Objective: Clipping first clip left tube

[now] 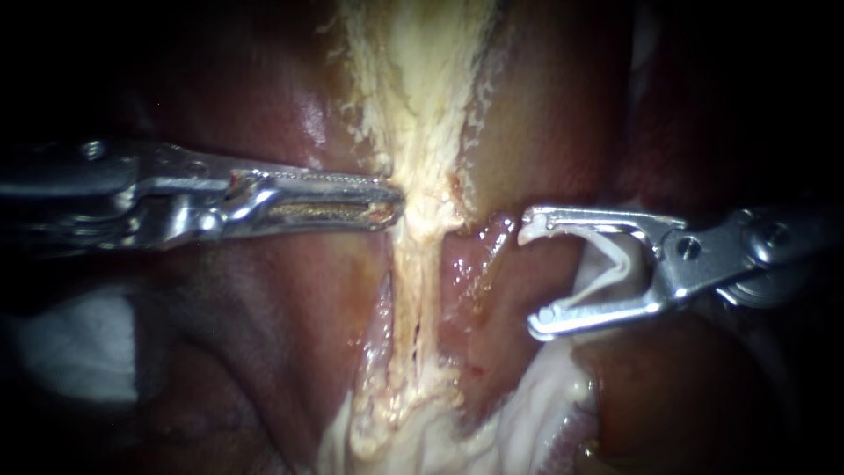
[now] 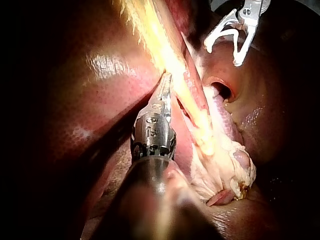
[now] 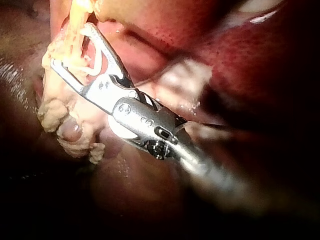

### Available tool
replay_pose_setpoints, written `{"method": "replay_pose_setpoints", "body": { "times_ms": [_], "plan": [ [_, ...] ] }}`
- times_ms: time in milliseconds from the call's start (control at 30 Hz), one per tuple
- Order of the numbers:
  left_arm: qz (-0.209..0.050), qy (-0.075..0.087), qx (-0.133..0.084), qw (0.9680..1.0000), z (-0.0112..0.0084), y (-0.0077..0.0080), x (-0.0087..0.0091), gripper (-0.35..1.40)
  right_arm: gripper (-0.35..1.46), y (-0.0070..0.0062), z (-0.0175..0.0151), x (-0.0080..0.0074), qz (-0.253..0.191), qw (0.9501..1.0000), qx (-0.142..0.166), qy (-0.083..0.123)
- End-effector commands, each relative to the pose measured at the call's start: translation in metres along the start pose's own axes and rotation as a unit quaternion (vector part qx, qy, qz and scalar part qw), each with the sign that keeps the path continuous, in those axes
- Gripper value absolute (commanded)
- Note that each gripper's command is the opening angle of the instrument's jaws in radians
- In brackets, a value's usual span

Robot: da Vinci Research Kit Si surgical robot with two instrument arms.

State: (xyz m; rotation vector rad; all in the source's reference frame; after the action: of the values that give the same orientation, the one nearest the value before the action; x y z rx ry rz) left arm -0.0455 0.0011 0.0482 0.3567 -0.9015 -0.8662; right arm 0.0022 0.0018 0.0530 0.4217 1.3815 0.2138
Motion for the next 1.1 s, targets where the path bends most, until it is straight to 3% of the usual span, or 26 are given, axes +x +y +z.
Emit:
{"method": "replay_pose_setpoints", "body": {
  "times_ms": [33, 333, 600, 800, 1100],
  "plan": [
    [0.0, 0.0, 0.0, 1.0, 0.0, 0.0, 0.0, -0.35, 0.57, 0.0, 0.0, 0.0, 0.0, 1.0, 0.0, 0.0],
    [0.0, 0.001, 0.001, 1.0, -0.0004, -0.0003, 0.0, -0.35, 0.57, -0.0004, 0.0002, -0.0003, -0.002, 1.0, 0.003, -0.006],
    [-0.004, 0.001, -0.009, 1.0, -0.0033, -0.0011, -0.0014, -0.35, 0.58, -0.0007, 0.0011, -0.0014, 0.003, 0.9998, 0.008, -0.017],
    [-0.007, 0.002, -0.014, 0.9999, -0.0058, -0.0021, -0.0023, -0.35, 0.57, -0.0012, 0.0034, -0.0027, 0.028, 0.9991, 0.018, -0.027],
    [-0.009, 0.009, -0.022, 0.9997, -0.0083, -0.0035, -0.0023, -0.35, 0.57, -0.0022, 0.0084, -0.0052, 0.056, 0.997, 0.039, -0.037]
  ]
}}
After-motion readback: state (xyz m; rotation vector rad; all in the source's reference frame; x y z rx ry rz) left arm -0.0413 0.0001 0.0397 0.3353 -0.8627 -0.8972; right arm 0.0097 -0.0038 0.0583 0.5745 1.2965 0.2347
